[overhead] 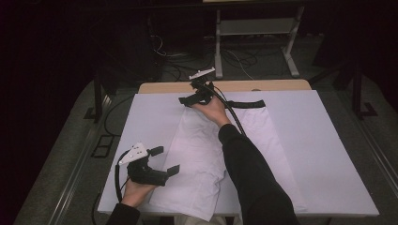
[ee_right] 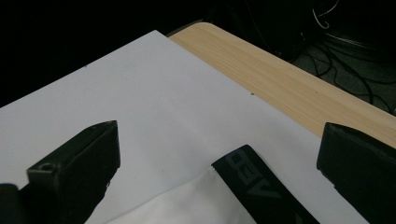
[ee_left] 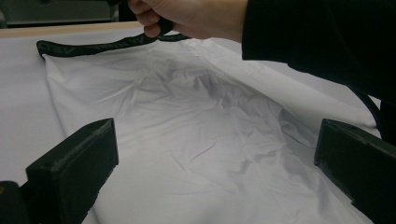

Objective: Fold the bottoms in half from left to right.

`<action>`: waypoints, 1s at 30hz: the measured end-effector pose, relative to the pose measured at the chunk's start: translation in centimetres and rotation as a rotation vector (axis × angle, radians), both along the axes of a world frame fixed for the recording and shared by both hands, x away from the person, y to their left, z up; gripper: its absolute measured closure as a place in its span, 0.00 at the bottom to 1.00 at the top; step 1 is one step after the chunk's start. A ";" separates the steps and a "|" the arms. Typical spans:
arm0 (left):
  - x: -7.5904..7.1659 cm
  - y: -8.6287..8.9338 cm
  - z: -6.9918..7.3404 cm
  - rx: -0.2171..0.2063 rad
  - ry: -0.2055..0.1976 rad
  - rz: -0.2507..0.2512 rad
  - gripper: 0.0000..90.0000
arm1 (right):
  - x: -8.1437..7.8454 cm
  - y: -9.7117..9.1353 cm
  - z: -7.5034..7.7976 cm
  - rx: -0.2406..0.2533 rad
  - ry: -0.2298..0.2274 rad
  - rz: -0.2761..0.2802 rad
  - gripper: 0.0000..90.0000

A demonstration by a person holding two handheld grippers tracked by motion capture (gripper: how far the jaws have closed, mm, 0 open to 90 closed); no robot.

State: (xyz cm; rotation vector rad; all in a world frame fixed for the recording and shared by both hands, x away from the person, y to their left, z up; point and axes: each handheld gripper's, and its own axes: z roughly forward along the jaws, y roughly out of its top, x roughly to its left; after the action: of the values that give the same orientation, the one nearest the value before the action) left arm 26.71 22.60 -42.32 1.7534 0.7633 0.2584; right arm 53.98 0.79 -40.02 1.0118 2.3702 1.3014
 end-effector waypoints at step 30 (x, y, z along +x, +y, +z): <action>0.0 0.1 0.1 -0.010 -0.002 0.001 0.00 | 1.9 2.2 -5.0 -0.057 0.069 -0.075 0.33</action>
State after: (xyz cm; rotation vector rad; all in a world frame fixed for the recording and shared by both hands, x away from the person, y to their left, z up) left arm 26.73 22.73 -42.24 1.7428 0.7630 0.2560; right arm 55.85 3.01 -45.00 1.1349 2.3800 1.1846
